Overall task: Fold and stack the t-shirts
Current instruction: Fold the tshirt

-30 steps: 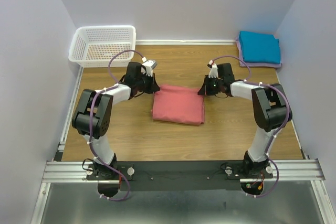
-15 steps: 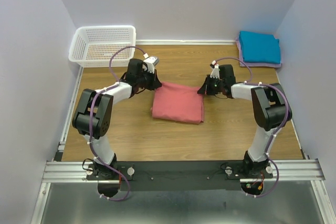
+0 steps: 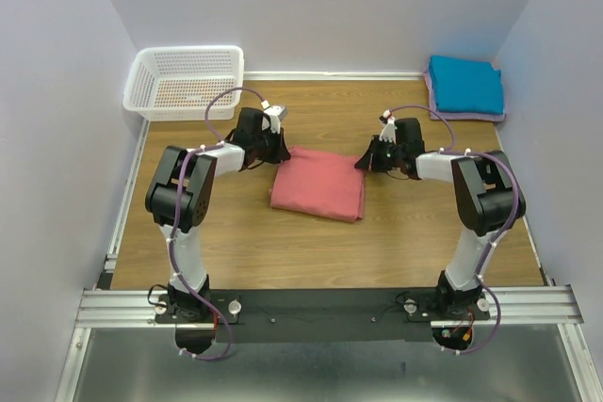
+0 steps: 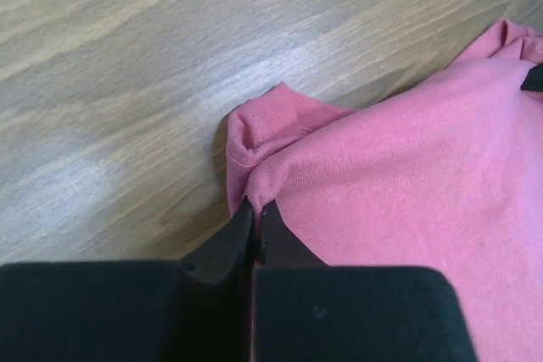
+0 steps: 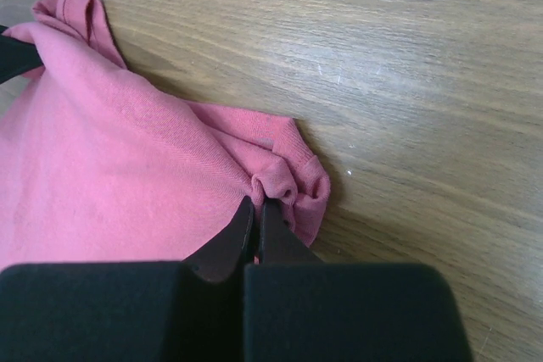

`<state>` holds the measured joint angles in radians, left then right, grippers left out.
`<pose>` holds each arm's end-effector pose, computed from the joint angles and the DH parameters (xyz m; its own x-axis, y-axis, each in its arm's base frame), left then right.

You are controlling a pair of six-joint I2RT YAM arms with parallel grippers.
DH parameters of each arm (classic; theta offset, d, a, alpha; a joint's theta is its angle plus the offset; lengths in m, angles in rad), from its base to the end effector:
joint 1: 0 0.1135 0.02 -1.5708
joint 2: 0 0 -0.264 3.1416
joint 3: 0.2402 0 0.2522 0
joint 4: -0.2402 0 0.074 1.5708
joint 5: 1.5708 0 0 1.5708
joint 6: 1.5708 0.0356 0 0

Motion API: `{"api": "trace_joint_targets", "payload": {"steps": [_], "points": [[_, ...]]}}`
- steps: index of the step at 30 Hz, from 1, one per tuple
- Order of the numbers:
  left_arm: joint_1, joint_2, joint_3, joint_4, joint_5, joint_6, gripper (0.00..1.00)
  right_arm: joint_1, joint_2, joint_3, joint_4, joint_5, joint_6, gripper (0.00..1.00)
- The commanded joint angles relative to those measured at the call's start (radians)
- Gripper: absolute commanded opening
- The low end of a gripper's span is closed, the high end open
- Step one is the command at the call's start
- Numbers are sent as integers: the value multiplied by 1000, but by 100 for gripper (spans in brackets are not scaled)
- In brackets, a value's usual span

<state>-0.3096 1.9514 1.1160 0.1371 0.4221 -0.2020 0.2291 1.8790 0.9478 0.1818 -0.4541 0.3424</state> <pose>0.3846 -0.1383 0.1488 -0.7156 0.0368 -0.6975 0.4422 0.7968 -0.4117 0.3588 0.0997 0.1321 -0.7984 0.1236 -0.5893 -0.2641 0.8076 0.5273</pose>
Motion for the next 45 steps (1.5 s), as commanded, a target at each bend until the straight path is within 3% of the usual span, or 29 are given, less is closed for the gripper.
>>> {"api": "trace_joint_targets", "payload": {"steps": [1, 5, 6, 11, 15, 19, 24, 27, 31, 38, 45], "points": [[-2, 20, 45, -19, -55, -16, 14, -13, 31, -49, -142, 100, -11, 1], [-2, -2, 59, -54, -66, 3, 35, -13, 9, -46, -143, 97, 1, 10], [-2, -26, 59, -68, -69, 10, 46, -13, -18, -43, -146, 95, 0, 18], [-2, -138, 62, -119, -140, 3, 71, -13, -139, -21, -171, 124, 12, 45], [-2, -239, 76, -195, -218, -2, 73, -13, -239, 6, -214, 164, 41, 55], [-6, -339, 70, -226, -259, -10, 75, -13, -302, 28, -216, 124, 72, 58], [-68, -382, 50, -203, -174, -8, 67, -10, -271, 45, -156, -119, 121, 59], [-100, -313, 57, -173, -122, -8, 59, -10, -230, 32, -90, -213, 153, 58], [-114, -145, 102, -108, -46, -45, 51, -14, -150, 35, -38, -207, 159, 58], [-112, 93, 209, -105, -14, -100, 50, -95, 21, -24, 143, -238, 247, 55], [-103, 153, 225, -100, -29, -145, 49, -158, 181, 63, 145, -299, 218, 54]]}}
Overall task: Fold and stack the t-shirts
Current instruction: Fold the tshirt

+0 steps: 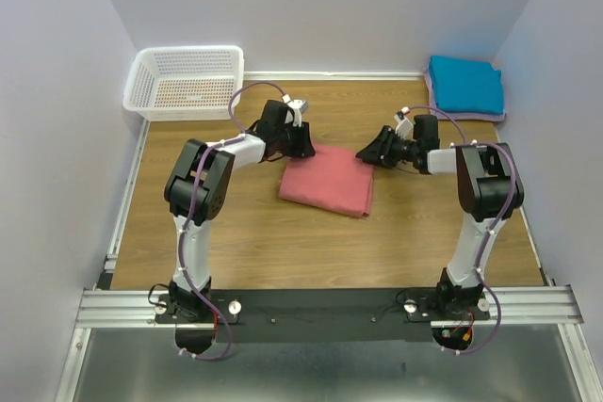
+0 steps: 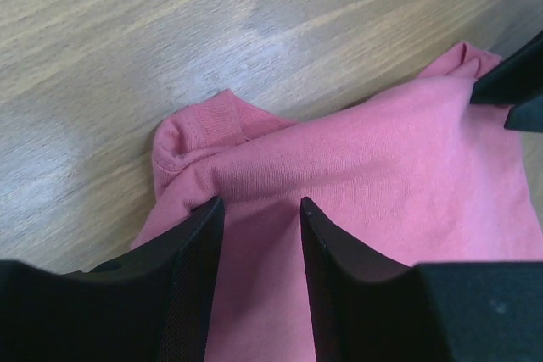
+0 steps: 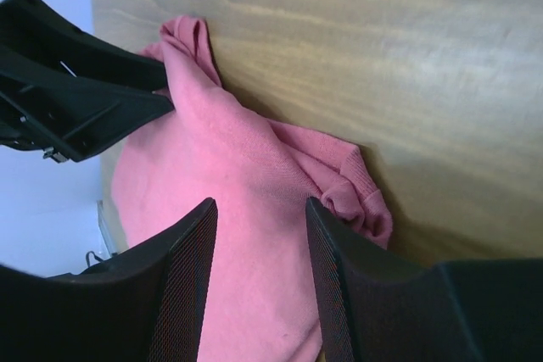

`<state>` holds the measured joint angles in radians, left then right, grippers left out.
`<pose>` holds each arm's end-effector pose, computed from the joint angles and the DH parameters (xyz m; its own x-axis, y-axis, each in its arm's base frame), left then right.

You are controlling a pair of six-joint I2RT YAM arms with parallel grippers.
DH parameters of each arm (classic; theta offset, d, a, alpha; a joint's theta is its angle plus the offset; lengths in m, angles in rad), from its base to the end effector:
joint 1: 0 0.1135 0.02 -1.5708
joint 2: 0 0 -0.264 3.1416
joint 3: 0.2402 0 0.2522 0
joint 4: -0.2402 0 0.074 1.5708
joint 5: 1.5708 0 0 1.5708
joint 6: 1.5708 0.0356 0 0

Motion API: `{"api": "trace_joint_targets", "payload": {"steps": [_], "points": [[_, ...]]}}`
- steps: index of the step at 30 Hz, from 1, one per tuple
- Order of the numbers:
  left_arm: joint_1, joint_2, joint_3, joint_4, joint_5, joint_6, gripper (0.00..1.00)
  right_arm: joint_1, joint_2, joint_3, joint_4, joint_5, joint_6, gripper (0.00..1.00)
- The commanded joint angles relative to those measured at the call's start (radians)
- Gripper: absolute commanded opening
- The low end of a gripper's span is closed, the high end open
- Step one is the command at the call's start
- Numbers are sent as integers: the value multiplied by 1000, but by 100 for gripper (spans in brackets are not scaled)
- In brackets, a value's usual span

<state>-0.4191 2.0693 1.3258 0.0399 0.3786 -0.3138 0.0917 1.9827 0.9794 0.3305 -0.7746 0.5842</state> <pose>0.4046 -0.1947 0.1545 -0.7583 0.0238 -0.6515 0.4221 0.7795 -0.4628 0.3818 0.0601 0.1191 -0.8542 0.3173 -0.4120 -0.1667 0.5834 0.7949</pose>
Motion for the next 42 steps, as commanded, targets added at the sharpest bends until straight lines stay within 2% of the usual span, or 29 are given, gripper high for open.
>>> {"api": "trace_joint_targets", "payload": {"steps": [1, 8, 11, 13, 16, 21, 22, 27, 30, 34, 37, 39, 42], "points": [[11, 22, 27, -11, 17, -34, 50, -23, 67, 47, -30, 18, -29, 54], [14, -179, 3, -38, -18, -48, 60, -15, -149, 71, -82, -11, 20, 54], [6, -308, -48, -38, -41, -68, 60, 14, -250, 38, -82, -54, 54, 54], [-9, -398, -112, -38, -79, -59, 58, 65, -287, 0, -79, -74, 71, 54], [-39, -477, -209, -66, -61, -59, 52, 139, -347, -53, -76, -98, 88, 51], [-56, -518, -376, -44, -26, -99, 38, 220, -355, -207, -6, -149, 112, 42], [-58, -509, -419, -2, -32, -113, 32, 218, -345, -232, 28, -147, 123, 39], [-53, -414, -482, 38, -84, -156, 26, 200, -248, -321, 30, -127, 51, 33], [-30, -335, -505, 28, -96, -198, 22, 122, -176, -367, 44, -124, 23, 29], [-12, -325, -551, 22, -98, -237, 22, 33, -160, -407, 42, -124, -12, 26], [-10, -415, -571, 9, -84, -246, 23, 28, -218, -384, -25, -127, -29, 26], [-10, -465, -573, -11, -81, -249, 26, 29, -263, -361, -48, -138, -20, 27], [-12, -573, -568, -38, -98, -255, 36, 51, -369, -320, -65, -164, 25, 31]]}}
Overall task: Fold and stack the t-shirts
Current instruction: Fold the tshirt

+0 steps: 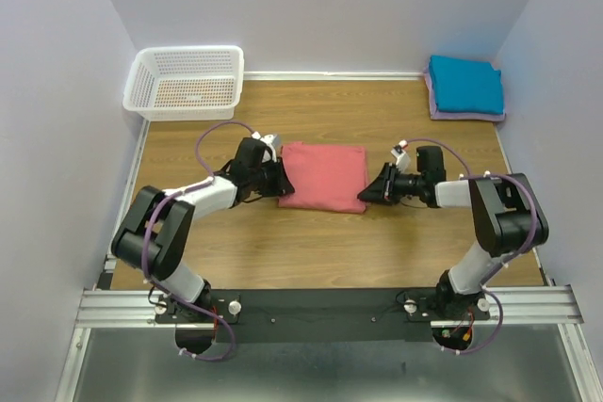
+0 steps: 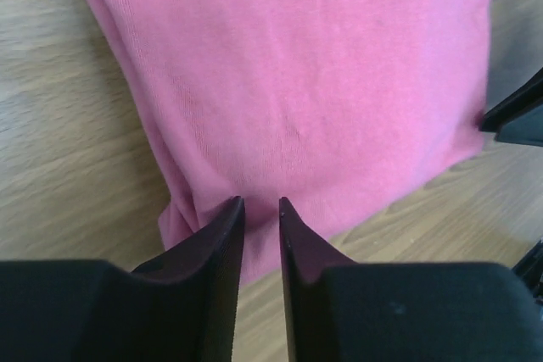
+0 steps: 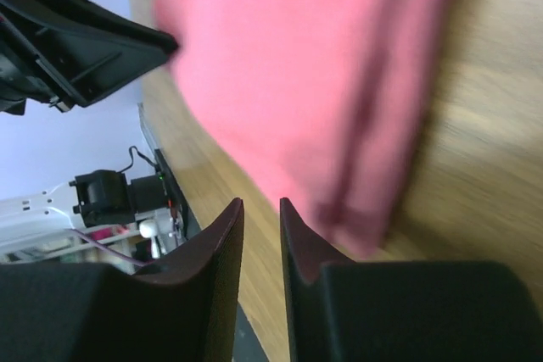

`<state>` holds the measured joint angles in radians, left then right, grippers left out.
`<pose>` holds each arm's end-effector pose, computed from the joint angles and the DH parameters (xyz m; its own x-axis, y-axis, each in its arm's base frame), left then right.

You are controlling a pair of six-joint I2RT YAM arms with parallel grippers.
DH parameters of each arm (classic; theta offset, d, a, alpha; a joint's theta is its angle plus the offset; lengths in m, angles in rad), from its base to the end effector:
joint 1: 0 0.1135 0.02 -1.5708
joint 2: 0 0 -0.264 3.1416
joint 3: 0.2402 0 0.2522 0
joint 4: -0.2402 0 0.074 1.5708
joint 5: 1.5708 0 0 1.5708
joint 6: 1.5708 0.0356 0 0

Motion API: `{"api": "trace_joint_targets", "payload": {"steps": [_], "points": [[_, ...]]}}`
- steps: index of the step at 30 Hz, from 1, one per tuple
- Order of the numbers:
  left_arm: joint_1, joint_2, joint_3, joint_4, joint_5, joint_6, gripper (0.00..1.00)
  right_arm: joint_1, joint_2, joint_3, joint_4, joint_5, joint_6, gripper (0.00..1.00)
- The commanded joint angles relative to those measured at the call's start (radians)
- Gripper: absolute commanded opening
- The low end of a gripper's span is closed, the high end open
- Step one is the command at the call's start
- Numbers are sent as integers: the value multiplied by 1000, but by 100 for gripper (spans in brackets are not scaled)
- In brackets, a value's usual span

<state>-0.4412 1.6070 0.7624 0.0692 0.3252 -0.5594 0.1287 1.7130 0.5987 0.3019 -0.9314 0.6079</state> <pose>0.2791 -0.1444 0.1586 -0.8607 -0.1496 -0.4866 0.1819 0.8023 -0.5685 0.2787 0.0649 0.1123 -0.9473 0.2211 -0.2318 -0.1009 0.4808 0.8710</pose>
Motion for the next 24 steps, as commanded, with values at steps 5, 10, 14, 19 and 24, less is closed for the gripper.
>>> {"api": "trace_joint_targets", "payload": {"steps": [5, 10, 14, 19, 24], "points": [[10, -257, -20, -68, -84, -25, 47, 149, -155, 162, -23, 11, 102, 39], [12, -318, -63, -89, -138, -39, 47, 319, -52, 193, 247, 58, 302, 40], [10, -340, -100, -88, -146, -53, 47, 397, 103, 222, 310, 118, 317, 40], [10, -366, -138, -83, -160, -59, 47, 431, 305, 214, 393, 164, 346, 40], [10, -366, -152, -74, -164, -59, 47, 430, 382, 194, 388, 191, 348, 40]]}}
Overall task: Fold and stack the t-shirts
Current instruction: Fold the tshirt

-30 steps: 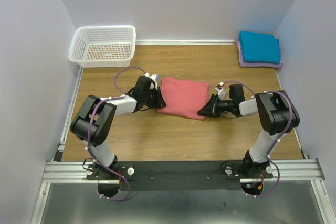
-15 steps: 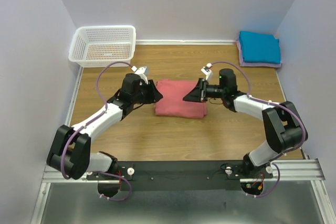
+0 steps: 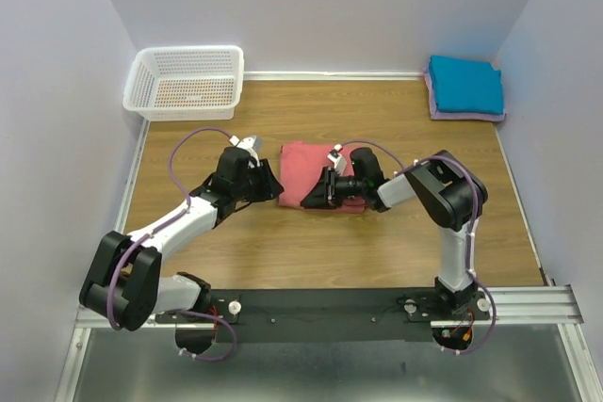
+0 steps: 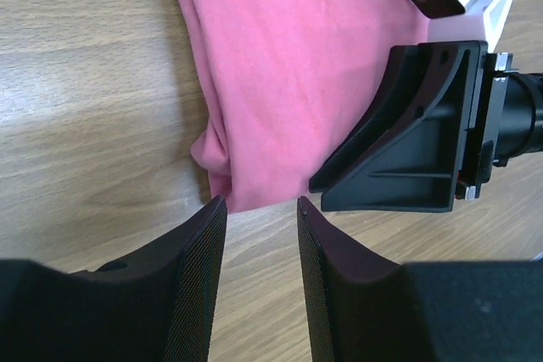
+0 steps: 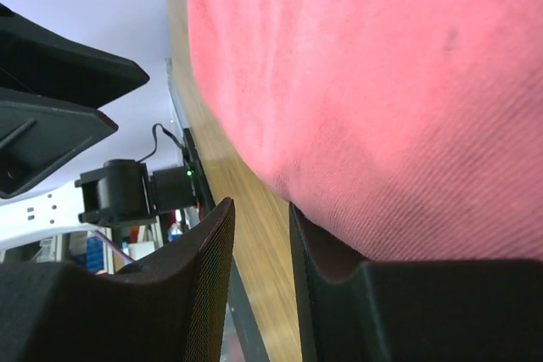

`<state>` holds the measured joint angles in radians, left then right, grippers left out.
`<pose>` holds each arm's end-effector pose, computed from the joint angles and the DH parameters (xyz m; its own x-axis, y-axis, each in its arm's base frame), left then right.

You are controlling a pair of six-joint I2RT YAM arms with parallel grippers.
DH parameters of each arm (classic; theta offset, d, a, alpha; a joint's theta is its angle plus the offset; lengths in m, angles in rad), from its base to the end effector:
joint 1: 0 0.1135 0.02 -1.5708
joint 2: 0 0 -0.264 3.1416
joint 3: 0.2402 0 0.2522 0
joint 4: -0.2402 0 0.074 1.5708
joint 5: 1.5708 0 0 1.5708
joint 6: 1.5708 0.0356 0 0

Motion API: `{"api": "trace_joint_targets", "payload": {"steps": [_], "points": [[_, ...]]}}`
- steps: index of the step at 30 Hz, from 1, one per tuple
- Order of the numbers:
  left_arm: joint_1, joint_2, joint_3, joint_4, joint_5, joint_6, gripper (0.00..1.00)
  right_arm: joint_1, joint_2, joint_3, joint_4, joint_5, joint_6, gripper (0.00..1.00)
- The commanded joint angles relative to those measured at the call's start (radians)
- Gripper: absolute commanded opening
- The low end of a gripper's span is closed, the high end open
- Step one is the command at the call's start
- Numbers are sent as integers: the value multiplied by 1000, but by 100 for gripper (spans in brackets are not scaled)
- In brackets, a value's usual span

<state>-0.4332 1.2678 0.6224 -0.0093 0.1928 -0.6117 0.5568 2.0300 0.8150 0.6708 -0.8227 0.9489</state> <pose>0.2326 -0.1151 0.1997 -0.7683 -0.2656 -0.5824 0.1329 0.8238 -0.5510 0.2941 0.2138 0.0906 -0.9809 0.0406 -0.1900 -0.1623 0.3658 0.9164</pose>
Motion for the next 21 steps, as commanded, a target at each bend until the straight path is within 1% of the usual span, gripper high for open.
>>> {"api": "trace_joint_targets", "payload": {"steps": [1, 3, 6, 9, 12, 13, 16, 17, 19, 21], "points": [[4, -25, -9, 5, -30, -6, 47, 3, 58, -27, 19, 71, 16, 40], [2, -19, 3, 5, -33, -3, 47, -1, -6, -25, 15, 69, 19, 40], [11, 18, 62, 26, -26, 26, 47, -26, -102, 13, -33, 63, 8, 40], [51, 91, 140, 49, 10, 52, 47, -92, -148, 50, -46, 24, 17, 41], [94, 189, 230, 83, 72, 75, 45, -187, -148, 88, -66, -7, 13, 41], [100, 247, 282, 89, 86, 79, 45, -207, -142, 95, -69, -10, 1, 41], [114, 344, 364, 91, 137, 96, 41, -271, -119, 122, -71, -35, -4, 40], [116, 405, 411, 91, 143, 102, 40, -285, -100, 130, -73, -36, -16, 40], [117, 461, 474, 91, 152, 115, 38, -322, -74, 156, -74, -46, -25, 40], [120, 534, 508, 91, 151, 116, 38, -348, -22, 174, -74, -55, -32, 40]]}}
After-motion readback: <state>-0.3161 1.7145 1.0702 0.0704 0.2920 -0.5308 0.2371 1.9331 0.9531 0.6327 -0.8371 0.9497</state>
